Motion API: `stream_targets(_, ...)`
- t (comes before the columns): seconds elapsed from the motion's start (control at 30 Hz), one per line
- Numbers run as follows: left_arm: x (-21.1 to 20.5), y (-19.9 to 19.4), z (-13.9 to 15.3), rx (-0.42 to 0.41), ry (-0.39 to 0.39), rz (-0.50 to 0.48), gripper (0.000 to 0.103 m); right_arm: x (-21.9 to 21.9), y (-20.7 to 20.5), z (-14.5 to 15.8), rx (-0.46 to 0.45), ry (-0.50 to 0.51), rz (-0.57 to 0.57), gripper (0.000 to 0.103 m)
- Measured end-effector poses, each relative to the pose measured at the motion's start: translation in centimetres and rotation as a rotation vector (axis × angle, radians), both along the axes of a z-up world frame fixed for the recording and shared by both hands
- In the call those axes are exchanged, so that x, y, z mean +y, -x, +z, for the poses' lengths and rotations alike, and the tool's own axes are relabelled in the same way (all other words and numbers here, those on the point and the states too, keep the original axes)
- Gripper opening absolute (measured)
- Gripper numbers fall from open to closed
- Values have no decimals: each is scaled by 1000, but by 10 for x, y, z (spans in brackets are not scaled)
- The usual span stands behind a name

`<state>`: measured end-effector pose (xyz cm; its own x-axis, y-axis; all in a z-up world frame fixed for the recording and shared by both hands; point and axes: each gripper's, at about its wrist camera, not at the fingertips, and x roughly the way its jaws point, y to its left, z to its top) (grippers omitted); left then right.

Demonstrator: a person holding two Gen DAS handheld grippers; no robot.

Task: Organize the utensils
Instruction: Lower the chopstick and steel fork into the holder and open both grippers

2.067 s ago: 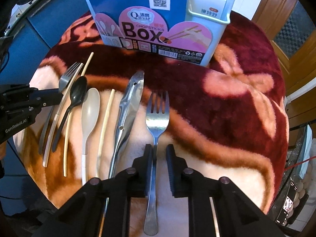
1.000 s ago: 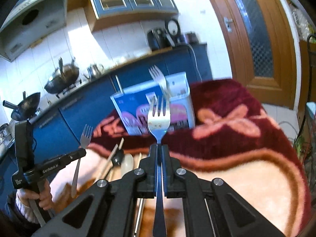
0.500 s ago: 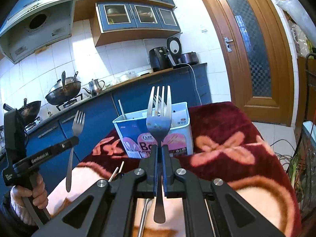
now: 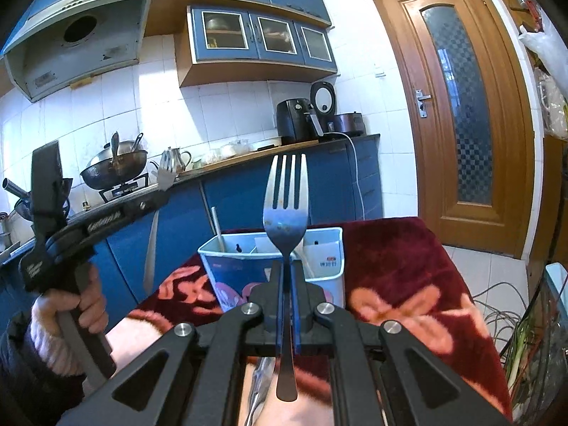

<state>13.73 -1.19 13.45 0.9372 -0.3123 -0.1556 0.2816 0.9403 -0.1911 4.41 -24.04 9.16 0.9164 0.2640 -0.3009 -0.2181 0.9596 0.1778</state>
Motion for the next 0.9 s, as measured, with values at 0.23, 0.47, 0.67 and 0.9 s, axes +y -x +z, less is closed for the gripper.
stream_targets(0.23,-9,-36,2,-33,13,40,2,-11,-20,7,-5,-6,-17,5)
stream_targets(0.47,-7,-66,-13,-29,26,92,2,-16,-40,15,-7,-6,-27,5)
stream_targets(0.67,-7,-78,-29,-27,24,117,2,-14,-54,21,-22,10,-35,5)
stream_targets(0.9,-11,-76,-43,-56,-10,134,2,-13,-76,27,-35,-7,-43,5)
